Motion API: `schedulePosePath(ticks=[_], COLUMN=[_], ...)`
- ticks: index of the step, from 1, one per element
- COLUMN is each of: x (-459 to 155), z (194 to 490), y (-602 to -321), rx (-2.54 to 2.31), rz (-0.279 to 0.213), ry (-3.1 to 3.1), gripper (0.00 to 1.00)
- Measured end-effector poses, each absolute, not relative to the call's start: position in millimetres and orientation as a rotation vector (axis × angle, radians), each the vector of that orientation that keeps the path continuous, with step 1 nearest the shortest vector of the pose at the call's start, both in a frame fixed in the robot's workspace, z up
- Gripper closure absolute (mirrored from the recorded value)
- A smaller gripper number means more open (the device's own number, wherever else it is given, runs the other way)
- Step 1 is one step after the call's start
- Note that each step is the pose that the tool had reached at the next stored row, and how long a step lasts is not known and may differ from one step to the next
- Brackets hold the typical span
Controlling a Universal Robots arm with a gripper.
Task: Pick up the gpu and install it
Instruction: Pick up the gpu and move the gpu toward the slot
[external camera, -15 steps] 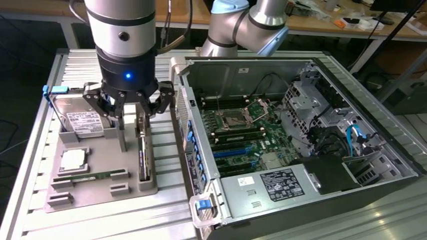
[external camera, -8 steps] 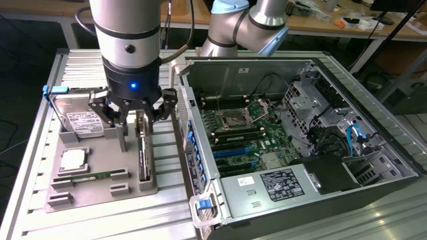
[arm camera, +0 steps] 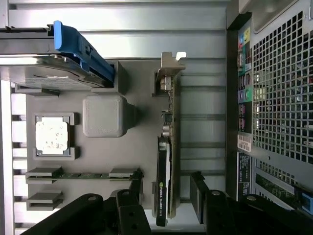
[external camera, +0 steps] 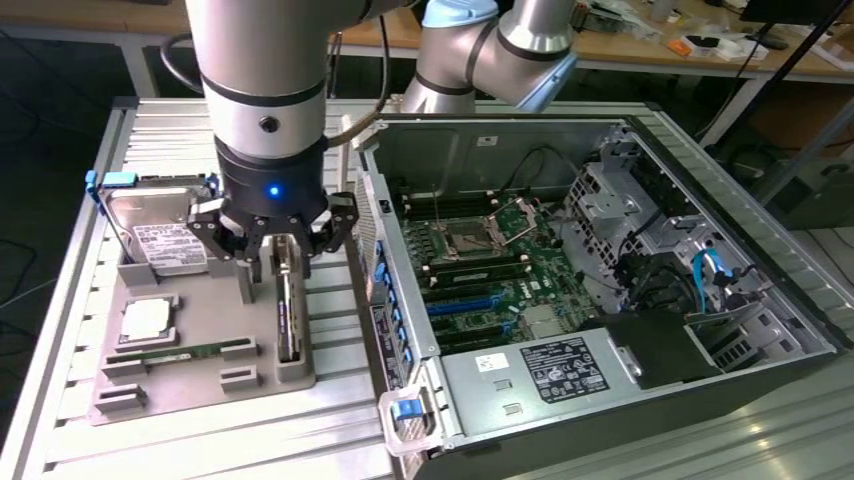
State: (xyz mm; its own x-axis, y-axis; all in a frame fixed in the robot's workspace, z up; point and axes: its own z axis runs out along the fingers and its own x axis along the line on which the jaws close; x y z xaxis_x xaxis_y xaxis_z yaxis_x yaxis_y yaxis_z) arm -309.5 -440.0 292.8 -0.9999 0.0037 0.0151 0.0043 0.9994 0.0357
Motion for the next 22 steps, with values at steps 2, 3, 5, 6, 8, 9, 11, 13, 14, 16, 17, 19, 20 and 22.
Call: schedulePosePath(ticks=[2, 3, 5, 6, 8, 9, 11, 13, 14, 16, 17, 19, 20, 22], x=[-309, -309, -310, -310, -310, -310, -310, -311, -311, -311, -311, -311, -311, -311], z=[289, 287, 284, 282, 277, 275, 272, 268, 266, 263, 261, 257, 255, 252], y=[-440, -440, -440, -440, -440, -440, -440, -440, -440, -440, -440, -440, -440, -440], rx=[-0.006, -0.006, -0.006, -0.006, -0.006, -0.006, -0.006, -0.006, -0.006, -0.006, -0.006, -0.006, -0.006, -0.006], rz=[-0.056, -0.056, -0.056, -0.056, -0.056, -0.056, -0.056, -0.056, -0.056, -0.056, -0.056, -0.056, -0.056, -0.056], ry=[-3.126, -3.126, -3.126, -3.126, -3.126, -3.126, -3.126, -3.126, -3.126, -3.126, -3.126, -3.126, -3.126, -3.126], gripper=[0.49, 0.49, 0.49, 0.49, 0.49, 0.49, 0.49, 0.49, 0.49, 0.49, 0.49, 0.49, 0.49, 0.49])
